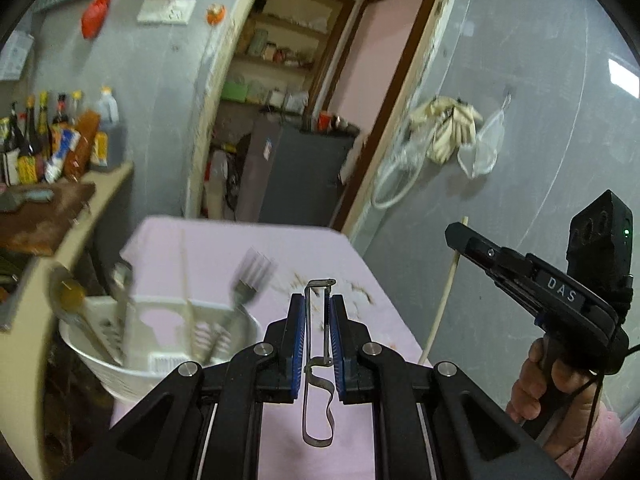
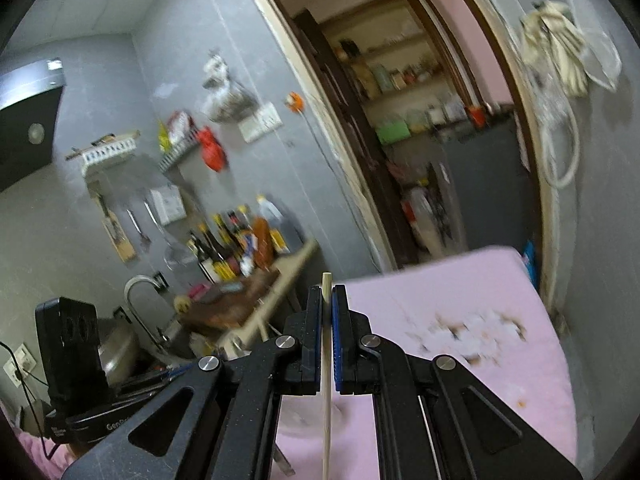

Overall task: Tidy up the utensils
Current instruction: 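Lift the fork and chopstick and carry them over the white caddy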

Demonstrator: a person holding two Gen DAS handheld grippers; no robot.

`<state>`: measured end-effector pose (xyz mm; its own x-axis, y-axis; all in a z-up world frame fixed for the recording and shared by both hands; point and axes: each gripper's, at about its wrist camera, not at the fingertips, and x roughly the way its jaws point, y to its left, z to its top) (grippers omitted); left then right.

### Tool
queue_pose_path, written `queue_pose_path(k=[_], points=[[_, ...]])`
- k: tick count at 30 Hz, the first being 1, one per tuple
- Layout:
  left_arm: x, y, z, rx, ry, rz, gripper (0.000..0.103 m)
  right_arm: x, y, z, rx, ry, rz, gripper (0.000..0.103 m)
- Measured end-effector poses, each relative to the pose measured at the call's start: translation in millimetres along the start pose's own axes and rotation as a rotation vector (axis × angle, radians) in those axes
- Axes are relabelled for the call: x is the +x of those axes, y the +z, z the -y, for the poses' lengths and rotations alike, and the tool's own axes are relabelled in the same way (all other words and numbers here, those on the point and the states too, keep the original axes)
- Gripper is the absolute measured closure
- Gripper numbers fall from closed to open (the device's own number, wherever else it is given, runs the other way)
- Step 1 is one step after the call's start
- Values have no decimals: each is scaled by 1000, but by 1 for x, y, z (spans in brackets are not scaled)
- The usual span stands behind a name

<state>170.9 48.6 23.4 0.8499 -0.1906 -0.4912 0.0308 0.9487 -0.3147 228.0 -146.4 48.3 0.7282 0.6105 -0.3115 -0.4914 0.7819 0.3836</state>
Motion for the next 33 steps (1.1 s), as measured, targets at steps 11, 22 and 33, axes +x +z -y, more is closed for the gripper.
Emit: queue_pose_path(k=[11, 22, 33], points=[[-63, 49, -67, 0, 114, 143, 91, 38, 29, -85, -60, 52, 179, 99], [-65, 55, -119, -30, 231, 213, 91, 71, 9, -132, -155, -81, 252, 99], [-29, 40, -142, -40, 232, 208, 91, 104, -17, -116, -156, -118, 146, 99]])
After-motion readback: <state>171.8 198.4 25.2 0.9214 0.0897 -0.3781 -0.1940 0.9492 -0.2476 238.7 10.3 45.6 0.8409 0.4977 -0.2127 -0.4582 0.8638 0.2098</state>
